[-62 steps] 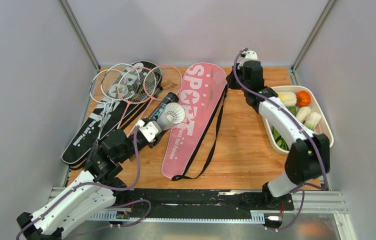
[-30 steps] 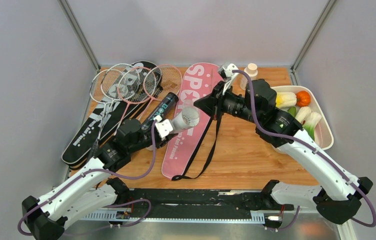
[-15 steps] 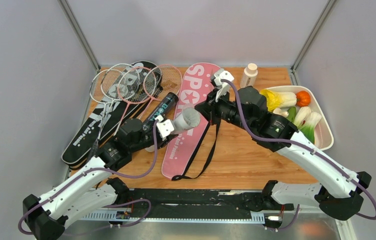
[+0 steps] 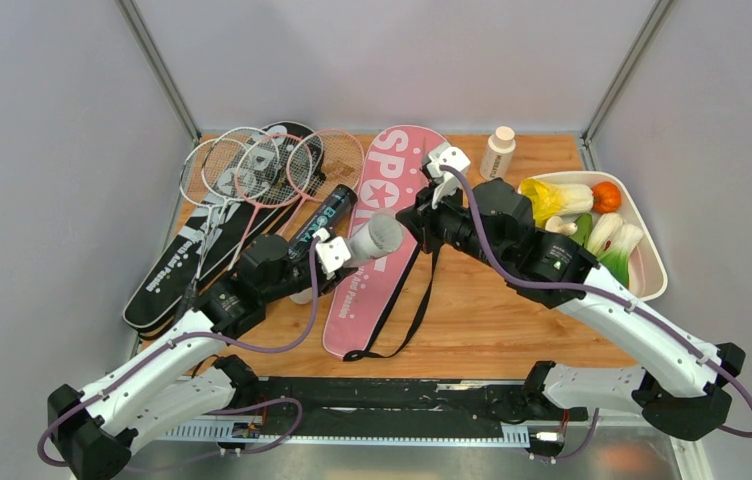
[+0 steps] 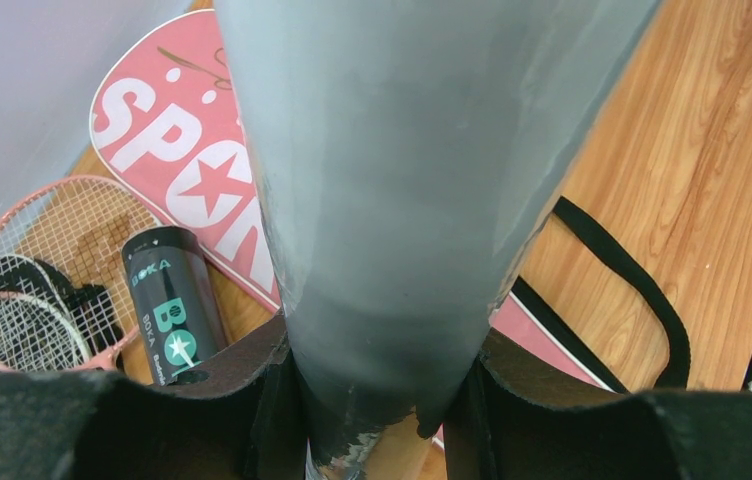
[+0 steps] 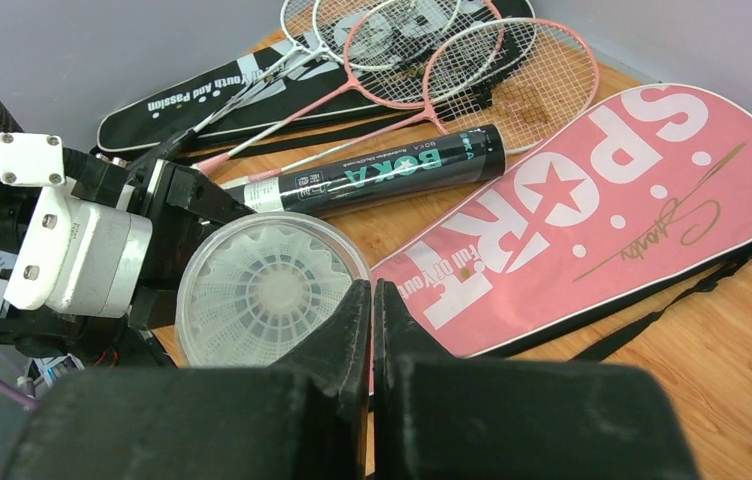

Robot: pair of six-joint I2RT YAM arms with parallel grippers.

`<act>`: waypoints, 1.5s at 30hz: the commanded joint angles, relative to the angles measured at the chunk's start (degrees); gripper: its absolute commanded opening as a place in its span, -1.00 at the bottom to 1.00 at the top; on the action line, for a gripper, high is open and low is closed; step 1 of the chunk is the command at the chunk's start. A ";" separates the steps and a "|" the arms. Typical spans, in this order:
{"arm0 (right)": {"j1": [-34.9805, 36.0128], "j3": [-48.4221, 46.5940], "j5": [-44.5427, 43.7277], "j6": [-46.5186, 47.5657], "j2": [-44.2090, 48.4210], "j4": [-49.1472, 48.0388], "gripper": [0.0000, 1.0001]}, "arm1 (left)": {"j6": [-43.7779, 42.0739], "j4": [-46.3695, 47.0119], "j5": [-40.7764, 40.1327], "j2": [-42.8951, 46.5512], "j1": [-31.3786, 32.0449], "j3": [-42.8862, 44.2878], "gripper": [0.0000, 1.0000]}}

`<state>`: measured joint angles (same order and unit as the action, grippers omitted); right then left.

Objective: Pack up the badminton gear
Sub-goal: Close the lid on the shuttle tube.

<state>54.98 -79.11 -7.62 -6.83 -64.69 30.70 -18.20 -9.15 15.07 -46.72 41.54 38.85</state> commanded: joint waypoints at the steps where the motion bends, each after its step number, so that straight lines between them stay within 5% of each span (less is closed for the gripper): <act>1: 0.82 0.13 -1.61 0.98 1.38 0.66 -1.00 | -0.28 3.86 0.69 0.28 0.00 3.33 -0.44; 37: 5.85 1.89 -14.95 -1.13 -0.42 -0.93 -0.99 | 1.85 4.04 3.09 -1.06 0.02 3.73 -0.44; 45: 5.89 3.24 -13.18 -2.61 1.81 -3.29 -0.48 | 1.51 3.73 3.58 -1.31 0.03 3.56 -0.45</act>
<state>60.69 -77.01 -20.60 -8.10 -65.12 29.85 -17.21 -9.19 15.81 -48.31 41.50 39.35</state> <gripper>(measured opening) 0.215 0.482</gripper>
